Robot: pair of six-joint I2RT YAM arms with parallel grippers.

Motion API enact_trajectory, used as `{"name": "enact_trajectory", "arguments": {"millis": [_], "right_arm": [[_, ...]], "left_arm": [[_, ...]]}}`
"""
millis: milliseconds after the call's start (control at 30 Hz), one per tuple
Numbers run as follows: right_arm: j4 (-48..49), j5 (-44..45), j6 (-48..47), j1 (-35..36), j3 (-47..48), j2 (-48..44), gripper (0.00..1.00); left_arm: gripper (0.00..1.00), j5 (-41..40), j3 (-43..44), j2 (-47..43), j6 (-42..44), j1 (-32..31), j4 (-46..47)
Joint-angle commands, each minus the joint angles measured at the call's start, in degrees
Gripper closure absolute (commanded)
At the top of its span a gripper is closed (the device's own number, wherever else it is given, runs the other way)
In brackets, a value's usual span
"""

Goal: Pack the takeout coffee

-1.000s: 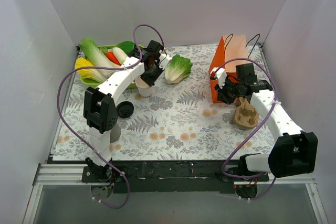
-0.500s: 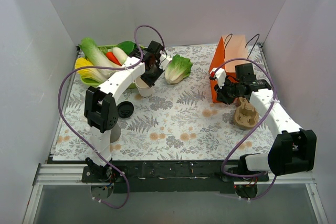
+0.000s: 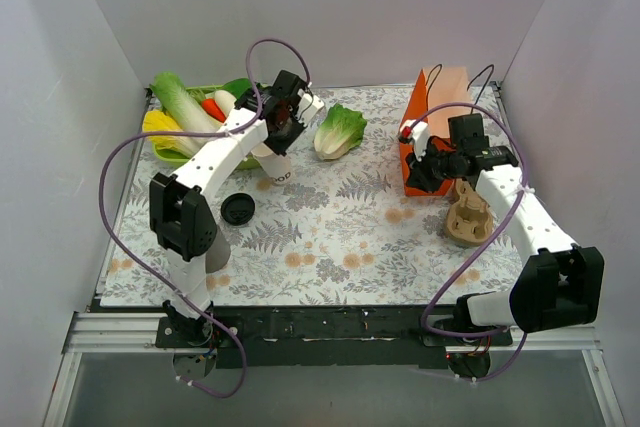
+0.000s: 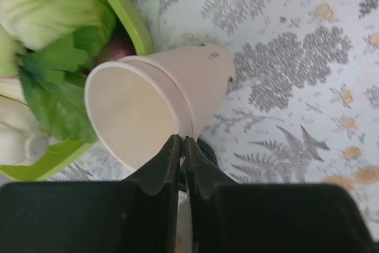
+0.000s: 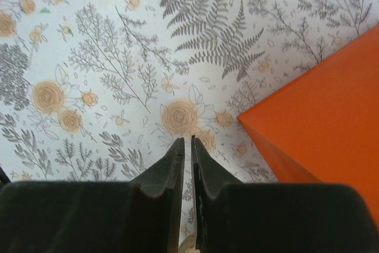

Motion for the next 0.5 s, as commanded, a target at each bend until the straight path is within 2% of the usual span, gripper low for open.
{"name": "enact_trajectory", "arguments": {"millis": [0,100,167,233,267,333,367,400,467], "right_arm": [[2.4,-5.3,3.9,1.6,4.3,1.2,0.84],[3.4,-6.0,5.7,2.3,5.3,2.2,0.84],[4.2,-6.9,7.4,2.7,5.6,2.7,0.84],[5.5,-8.2,9.2,3.0,5.6,3.0,0.84],[6.1,-10.4,10.5,3.0,6.2,4.1,0.84],[8.5,-13.0,17.1,3.5,7.7,5.9,0.83],[10.1,-15.0,20.4,3.7,8.4,7.7,0.80],[11.8,-15.6,26.4,4.6,9.7,8.8,0.69],[18.2,-16.8,33.3,5.7,10.7,12.0,0.59]], "left_arm": [[1.00,-6.8,-6.9,-8.6,6.0,-1.4,6.0],[1.00,-5.7,-8.2,-12.5,5.5,-2.8,11.1],[1.00,-9.9,-10.5,-12.6,6.7,-4.2,11.7],[1.00,-10.2,-14.7,-13.7,8.2,-3.9,13.8],[1.00,-9.2,-16.1,-13.8,7.6,-3.9,13.0],[1.00,-5.1,-13.5,-12.9,1.8,-3.8,10.1],[1.00,-3.9,-13.0,-12.8,0.7,-3.7,9.6],[1.00,-2.5,-13.1,-13.0,-0.6,-3.8,9.7],[1.00,-0.9,-14.5,-14.4,-4.2,-3.7,11.2]]}}
